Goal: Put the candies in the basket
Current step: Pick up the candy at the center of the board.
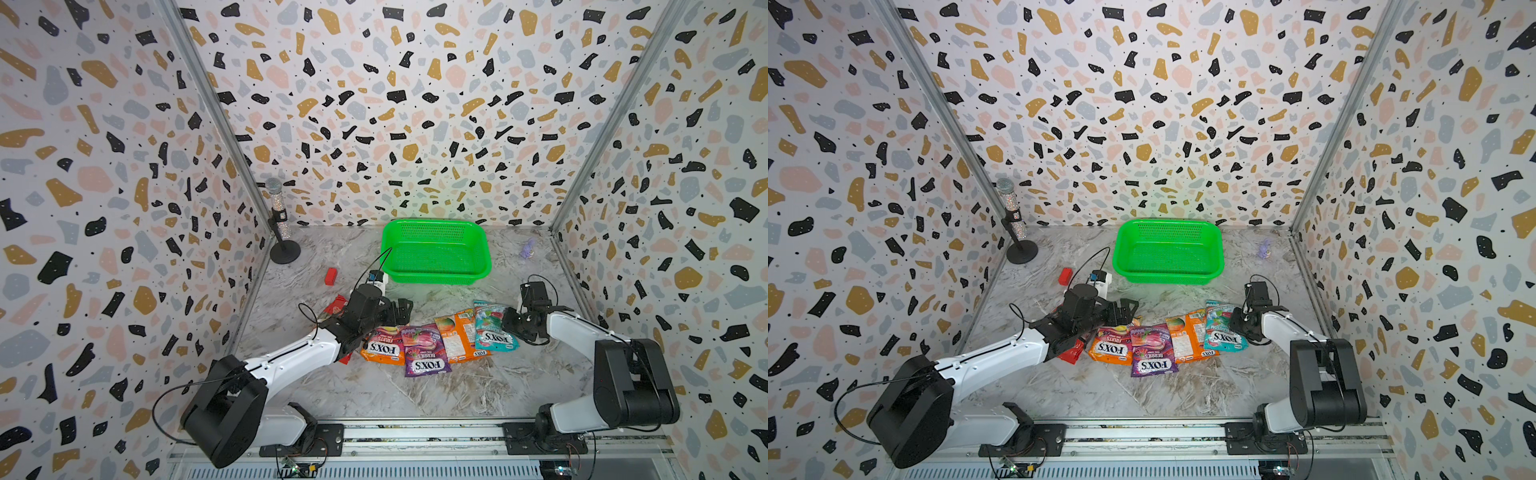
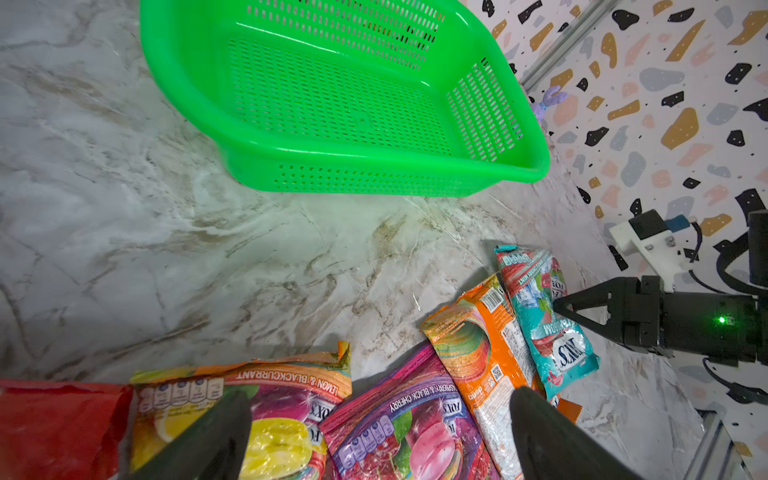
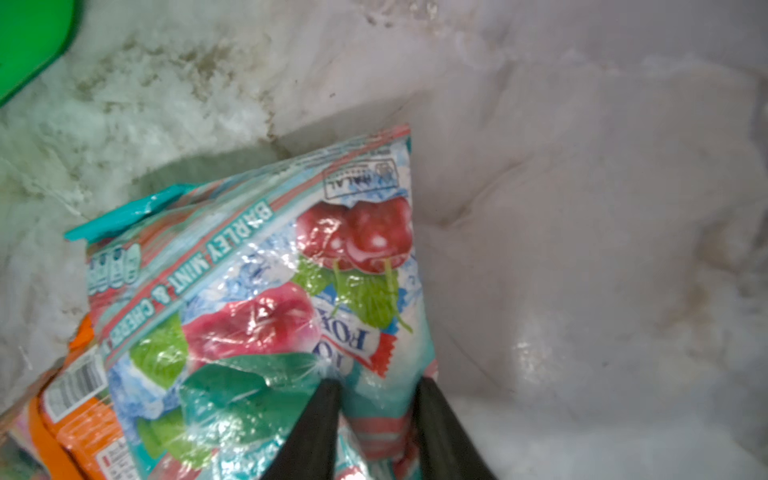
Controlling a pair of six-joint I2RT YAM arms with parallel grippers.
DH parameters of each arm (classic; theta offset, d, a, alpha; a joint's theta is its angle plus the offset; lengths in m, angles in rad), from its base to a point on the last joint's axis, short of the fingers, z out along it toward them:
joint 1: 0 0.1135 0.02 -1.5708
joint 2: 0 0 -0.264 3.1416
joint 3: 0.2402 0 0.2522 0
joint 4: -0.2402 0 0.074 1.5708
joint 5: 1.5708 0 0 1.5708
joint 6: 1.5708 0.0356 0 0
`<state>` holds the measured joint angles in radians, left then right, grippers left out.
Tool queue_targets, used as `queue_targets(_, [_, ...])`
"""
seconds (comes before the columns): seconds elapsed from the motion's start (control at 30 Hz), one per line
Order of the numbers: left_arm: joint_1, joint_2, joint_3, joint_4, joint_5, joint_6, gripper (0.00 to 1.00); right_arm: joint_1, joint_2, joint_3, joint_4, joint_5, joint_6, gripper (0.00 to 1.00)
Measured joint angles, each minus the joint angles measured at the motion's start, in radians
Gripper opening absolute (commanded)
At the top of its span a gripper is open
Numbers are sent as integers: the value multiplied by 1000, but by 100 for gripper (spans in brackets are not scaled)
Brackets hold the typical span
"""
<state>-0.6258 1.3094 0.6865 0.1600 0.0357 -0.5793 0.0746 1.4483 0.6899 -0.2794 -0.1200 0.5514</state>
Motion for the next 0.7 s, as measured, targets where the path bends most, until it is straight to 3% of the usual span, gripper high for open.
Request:
queue_targets(0.07, [0,-13,-4,-2,-31,-10,100,0,-3,0,10,-6,1,0])
queue_targets(0.37, [2,-164,-49,-82,-292,-102,100,0,-69,-13,-21,5,-2,0])
queue_targets(0.7, [10,-266,-152,-199,-611,-353,100,0,-332,54,-187,-40,34,0])
